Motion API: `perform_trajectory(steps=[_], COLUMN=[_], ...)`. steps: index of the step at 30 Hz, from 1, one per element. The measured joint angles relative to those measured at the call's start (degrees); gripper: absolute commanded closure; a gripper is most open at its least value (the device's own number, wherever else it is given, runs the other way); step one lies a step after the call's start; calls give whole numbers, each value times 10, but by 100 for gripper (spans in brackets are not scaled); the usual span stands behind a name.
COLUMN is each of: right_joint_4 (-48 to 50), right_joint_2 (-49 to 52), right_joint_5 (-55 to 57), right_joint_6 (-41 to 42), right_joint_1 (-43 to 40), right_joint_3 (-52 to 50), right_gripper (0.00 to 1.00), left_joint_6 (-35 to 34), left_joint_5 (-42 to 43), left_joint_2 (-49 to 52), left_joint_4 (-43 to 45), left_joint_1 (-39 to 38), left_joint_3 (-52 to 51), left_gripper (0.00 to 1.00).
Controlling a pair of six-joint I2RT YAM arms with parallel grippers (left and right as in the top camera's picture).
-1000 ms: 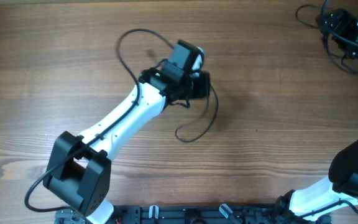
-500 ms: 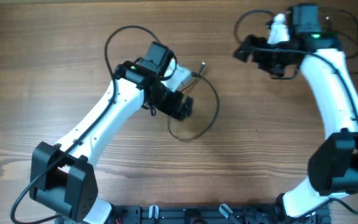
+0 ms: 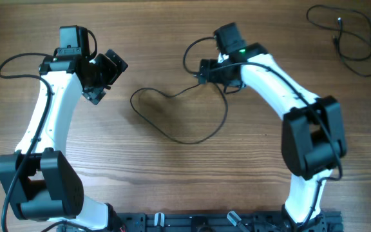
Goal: Untangle cables
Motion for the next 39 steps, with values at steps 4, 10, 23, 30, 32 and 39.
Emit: perform_trajectory(steps=[4,10,23,30,32,39], right_joint_4=[9,-4,-133,-40,18,39], right_joint_2=[28,54,55,37,43,49], right_joint_5=[34,51,-41,-133,-129,-67], right_joint_6=[66,127,24,395,473,544], right_joint_1=[34,39,21,40,56,93], right_joint_3=[-2,-1,87,50,37,32], right_gripper=[4,49,0,17,34,51], left_joint_6=[0,0,0,0,0,0], left_joint_5=[1,-16,-18,-18,-18,-18], left_joint_2=[0,0,0,0,0,0], left_joint_4=[-1,-1,-1,-1,-1,-1], left_joint_1=[0,0,0,0,0,0], left_joint_3=[0,0,0,0,0,0], left_gripper=[0,0,0,0,0,0])
